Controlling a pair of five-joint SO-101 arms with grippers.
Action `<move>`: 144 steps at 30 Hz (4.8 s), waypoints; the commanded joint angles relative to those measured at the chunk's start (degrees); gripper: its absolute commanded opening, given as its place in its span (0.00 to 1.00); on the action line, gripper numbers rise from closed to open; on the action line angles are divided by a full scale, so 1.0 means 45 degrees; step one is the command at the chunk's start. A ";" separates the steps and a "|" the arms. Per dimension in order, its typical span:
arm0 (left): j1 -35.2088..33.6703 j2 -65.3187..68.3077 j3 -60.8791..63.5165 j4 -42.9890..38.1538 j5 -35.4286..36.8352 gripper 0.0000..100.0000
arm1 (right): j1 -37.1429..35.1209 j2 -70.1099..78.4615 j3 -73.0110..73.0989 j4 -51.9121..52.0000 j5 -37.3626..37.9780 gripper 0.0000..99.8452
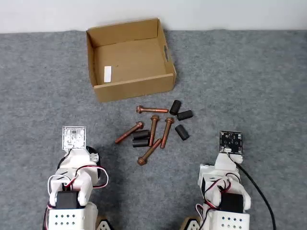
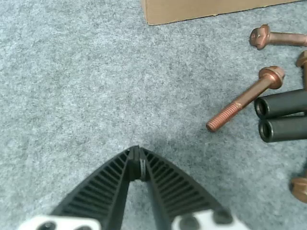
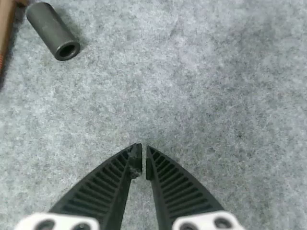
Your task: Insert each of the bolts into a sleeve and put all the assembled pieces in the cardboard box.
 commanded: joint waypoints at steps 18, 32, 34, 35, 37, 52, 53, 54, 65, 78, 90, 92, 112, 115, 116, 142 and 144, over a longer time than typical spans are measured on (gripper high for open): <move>-0.0020 -0.0137 -0.0068 -0.0020 0.0059 0.00 | 0.0088 -0.0068 0.0254 0.0088 -0.0137 0.01; -0.0020 -0.0137 -0.0068 -0.0020 0.0059 0.00 | 0.0029 -0.0068 0.0254 0.0088 -0.0137 0.01; -0.0020 -0.0137 -0.0068 -0.0020 0.0059 0.00 | 0.0010 -0.0068 0.0254 0.0107 -0.0137 0.01; -0.0020 -0.0137 -0.0068 -0.0020 0.0059 0.00 | 0.0010 -0.0068 0.0254 0.0166 -0.0117 0.01; -0.0020 -0.0137 -0.0068 -0.0020 0.0059 0.00 | 0.0088 -0.0068 0.0176 0.0576 -0.0020 0.01; -0.0020 -0.0137 -0.0068 -0.0020 0.0059 0.00 | -0.0908 0.3390 -0.7033 0.1573 0.2969 0.01; -0.0020 -0.0137 -0.0068 -0.0020 0.0059 0.00 | -0.1026 0.4249 -0.7756 0.1827 0.2637 0.01; -0.0020 -0.0137 -0.0068 -0.0020 0.0059 0.00 | -0.1201 0.5148 -0.8518 0.2061 0.2286 0.01; -0.0020 -0.0137 -0.0068 -0.0020 0.0059 0.00 | -0.3350 1.3001 -1.4808 0.3819 0.1895 0.01; -0.0020 -0.0137 -0.0068 -0.0020 0.0059 0.00 | -0.5167 2.0405 -1.8794 0.3624 0.1934 0.19; -0.0020 -0.0137 -0.0068 -0.0020 0.0059 0.00 | -0.5050 2.5094 -2.2134 0.3526 0.3790 0.18; -0.0020 -0.0137 -0.0068 -0.0020 0.0059 0.00 | -0.5031 2.5739 -2.2603 0.3526 0.4063 0.18; -0.0020 -0.0137 -0.0068 -0.0020 0.0059 0.00 | -0.4386 2.9919 -2.3424 0.1455 0.4415 0.02; -0.0020 -0.0137 -0.0068 -0.0020 0.0059 0.00 | -0.4347 2.9568 -2.3424 0.1631 0.4396 0.01; -0.0020 -0.0137 -0.0068 -0.0020 0.0059 0.00 | -0.4347 2.9333 -2.3424 0.1846 0.4396 0.01; 0.0059 -0.0137 -0.0068 -0.0020 0.0059 0.00 | -0.3194 1.5971 -1.8969 0.7179 -0.1016 0.01; 0.0059 -0.0137 -0.0068 -0.0020 0.0059 0.00 | -0.2882 1.4759 -1.8168 0.7121 -0.1231 0.01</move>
